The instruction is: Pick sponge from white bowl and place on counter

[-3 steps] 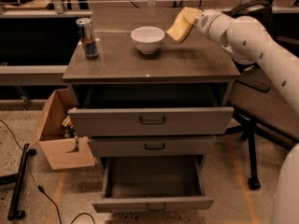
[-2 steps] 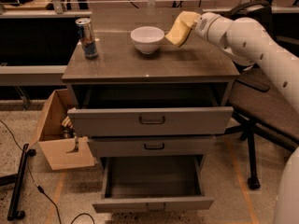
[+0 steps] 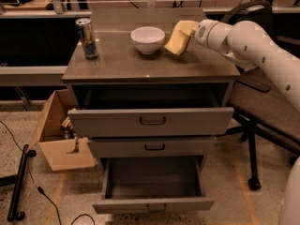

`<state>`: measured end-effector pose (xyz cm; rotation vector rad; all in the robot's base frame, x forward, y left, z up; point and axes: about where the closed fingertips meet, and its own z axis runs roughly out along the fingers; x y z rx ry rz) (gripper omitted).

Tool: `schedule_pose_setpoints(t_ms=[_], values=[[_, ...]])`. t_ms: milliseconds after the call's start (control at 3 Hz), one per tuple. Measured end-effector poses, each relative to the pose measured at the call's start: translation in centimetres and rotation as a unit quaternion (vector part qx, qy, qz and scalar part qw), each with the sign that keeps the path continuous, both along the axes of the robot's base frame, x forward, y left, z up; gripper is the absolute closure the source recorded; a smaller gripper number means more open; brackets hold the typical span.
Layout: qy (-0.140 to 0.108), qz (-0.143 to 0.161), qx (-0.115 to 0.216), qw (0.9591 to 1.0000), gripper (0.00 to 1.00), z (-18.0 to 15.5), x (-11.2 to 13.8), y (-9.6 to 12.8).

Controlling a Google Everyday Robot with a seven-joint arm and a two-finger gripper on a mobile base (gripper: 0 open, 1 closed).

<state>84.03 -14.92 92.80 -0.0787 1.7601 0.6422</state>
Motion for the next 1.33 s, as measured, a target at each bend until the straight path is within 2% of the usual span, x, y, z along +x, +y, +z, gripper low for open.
schedule_pose_setpoints(t_ms=[333,667,1000,1333], values=[[0.008,0.009,-0.016,0.9998,0.31,-0.9,-0.6,0.3],[0.006,0.005,-0.034,0.9994,0.02,-1.0,-0.9,-0.2],[-0.001,-0.013,-0.063,0.9979,0.0,-0.5,-0.9,-2.1],[-0.007,-0.046,-0.103,0.9936,0.0,0.4,-1.1,-5.6]])
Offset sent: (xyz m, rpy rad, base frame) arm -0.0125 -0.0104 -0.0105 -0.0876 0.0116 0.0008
